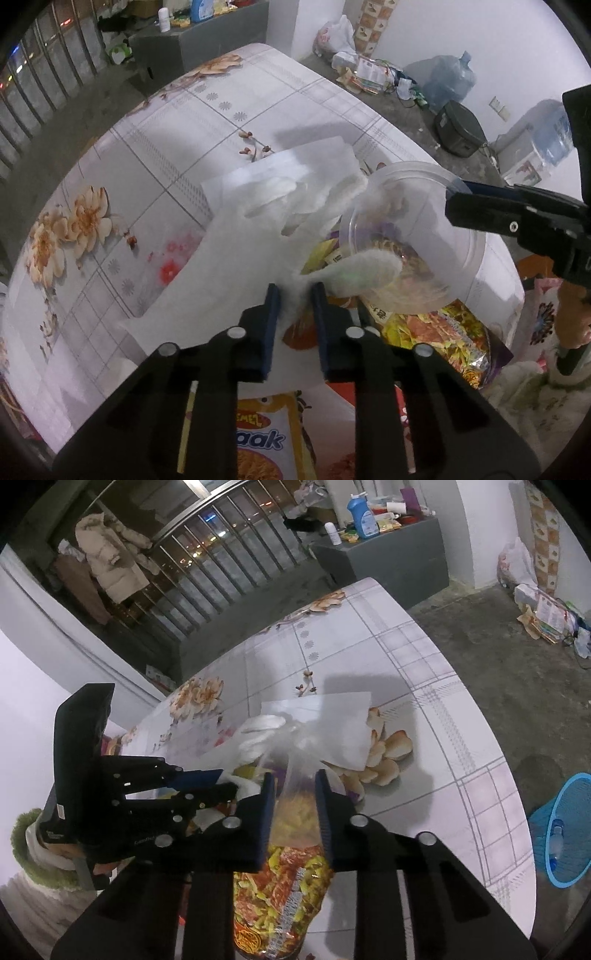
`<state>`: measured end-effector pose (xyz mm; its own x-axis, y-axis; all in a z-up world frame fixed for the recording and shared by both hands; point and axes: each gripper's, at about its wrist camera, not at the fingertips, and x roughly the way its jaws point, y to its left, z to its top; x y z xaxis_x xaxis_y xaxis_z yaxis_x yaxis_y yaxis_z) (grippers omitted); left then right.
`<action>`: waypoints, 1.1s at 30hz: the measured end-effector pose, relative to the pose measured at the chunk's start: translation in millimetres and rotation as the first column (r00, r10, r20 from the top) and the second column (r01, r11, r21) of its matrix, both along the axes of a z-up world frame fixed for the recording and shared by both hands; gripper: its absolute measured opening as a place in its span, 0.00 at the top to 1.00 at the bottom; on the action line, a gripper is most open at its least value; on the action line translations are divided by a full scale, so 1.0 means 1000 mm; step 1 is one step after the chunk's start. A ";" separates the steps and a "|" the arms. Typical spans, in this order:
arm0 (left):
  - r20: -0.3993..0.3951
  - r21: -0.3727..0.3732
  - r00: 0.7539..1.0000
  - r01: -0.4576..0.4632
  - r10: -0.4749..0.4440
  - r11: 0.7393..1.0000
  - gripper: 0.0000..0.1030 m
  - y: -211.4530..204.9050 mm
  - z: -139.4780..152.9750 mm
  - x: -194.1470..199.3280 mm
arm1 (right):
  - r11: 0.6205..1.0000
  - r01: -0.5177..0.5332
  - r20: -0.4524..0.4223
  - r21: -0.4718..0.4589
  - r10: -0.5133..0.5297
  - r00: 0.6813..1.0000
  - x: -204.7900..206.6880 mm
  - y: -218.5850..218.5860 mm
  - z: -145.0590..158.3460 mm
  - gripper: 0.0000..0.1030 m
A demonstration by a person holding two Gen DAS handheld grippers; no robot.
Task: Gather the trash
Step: 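Grasp the white plastic bag with the left tool while the right tool grasps the clear container, then carry bag and container over the blue wastebasket and open both tools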
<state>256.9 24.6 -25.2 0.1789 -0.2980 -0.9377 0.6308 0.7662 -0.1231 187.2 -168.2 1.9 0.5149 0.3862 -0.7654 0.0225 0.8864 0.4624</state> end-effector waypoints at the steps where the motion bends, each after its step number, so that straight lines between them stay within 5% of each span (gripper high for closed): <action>1: 0.005 0.002 1.000 0.002 -0.002 1.000 0.87 0.000 0.000 -0.001 | 1.000 0.001 0.001 -0.002 -0.001 1.000 -0.001 0.000 0.000 0.84; 6: 0.041 0.001 0.999 0.030 -0.030 1.000 0.96 0.000 0.006 -0.007 | 1.000 0.012 0.017 -0.024 -0.012 1.000 -0.008 -0.002 0.003 0.89; 14: 0.073 -0.046 0.997 0.006 -0.003 0.999 0.97 0.009 0.024 -0.016 | 0.998 0.045 0.056 -0.044 -0.043 0.997 -0.021 -0.007 0.012 0.92; 33: 0.168 -0.233 0.977 -0.089 0.130 0.968 0.97 0.041 0.096 -0.030 | 0.991 0.077 0.126 0.110 -0.091 0.988 -0.047 -0.030 0.032 0.94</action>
